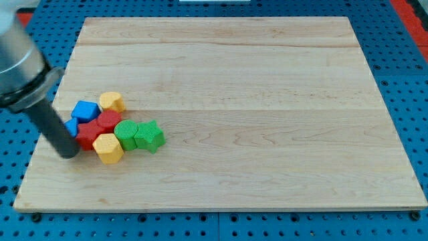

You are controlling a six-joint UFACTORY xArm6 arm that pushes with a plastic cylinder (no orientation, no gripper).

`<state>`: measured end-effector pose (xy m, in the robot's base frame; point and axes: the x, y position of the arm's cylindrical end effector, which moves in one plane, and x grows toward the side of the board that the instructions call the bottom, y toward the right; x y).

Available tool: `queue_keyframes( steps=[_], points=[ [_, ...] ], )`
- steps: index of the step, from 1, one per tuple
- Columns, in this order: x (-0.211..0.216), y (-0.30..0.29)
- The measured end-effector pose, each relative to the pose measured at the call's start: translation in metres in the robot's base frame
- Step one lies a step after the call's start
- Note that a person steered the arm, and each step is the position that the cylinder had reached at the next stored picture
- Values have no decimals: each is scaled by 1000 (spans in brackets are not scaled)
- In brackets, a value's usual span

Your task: Push the yellow hexagon to the bottom of the green star

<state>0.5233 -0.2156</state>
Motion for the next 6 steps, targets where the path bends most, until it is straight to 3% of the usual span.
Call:
queue_keyframes(
  steps=[1,4,5,6],
  points=[
    [-24,39],
    [15,22],
    [51,15],
    [54,59]
  ],
)
